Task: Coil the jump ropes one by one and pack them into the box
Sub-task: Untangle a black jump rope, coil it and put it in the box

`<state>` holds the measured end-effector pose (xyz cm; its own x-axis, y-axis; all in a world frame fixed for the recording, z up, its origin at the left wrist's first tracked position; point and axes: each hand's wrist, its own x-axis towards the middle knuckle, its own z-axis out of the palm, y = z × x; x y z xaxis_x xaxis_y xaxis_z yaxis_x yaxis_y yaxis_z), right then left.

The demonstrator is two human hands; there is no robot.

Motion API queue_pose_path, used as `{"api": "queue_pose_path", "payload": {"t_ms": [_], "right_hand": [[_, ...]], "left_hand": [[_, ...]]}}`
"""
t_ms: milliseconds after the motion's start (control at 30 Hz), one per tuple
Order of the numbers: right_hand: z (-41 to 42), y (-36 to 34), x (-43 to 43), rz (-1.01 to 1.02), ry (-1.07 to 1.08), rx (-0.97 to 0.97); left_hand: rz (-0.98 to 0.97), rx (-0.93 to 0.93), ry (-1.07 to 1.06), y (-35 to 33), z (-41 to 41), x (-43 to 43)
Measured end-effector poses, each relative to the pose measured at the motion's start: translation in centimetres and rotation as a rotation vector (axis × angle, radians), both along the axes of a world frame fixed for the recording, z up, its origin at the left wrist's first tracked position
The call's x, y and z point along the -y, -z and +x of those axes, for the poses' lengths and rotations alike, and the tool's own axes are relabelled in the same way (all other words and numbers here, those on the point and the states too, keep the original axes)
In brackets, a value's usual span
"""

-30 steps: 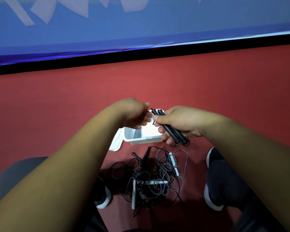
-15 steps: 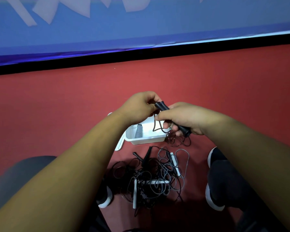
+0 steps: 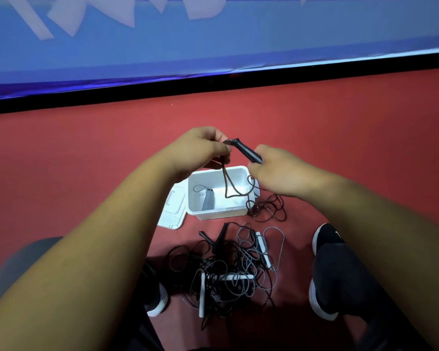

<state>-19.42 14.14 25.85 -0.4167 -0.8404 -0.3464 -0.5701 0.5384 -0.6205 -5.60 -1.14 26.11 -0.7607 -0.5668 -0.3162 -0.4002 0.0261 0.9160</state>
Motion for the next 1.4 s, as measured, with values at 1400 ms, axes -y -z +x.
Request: {"api": "queue_pose_path", "payload": {"t_ms": [1400], "right_hand": [[1.4,1.8,1.4,-0.352,0.167,0.778]], "left_hand": [[0.541,-0.394,-0.19,-1.8,-0.7,-1.1]]}}
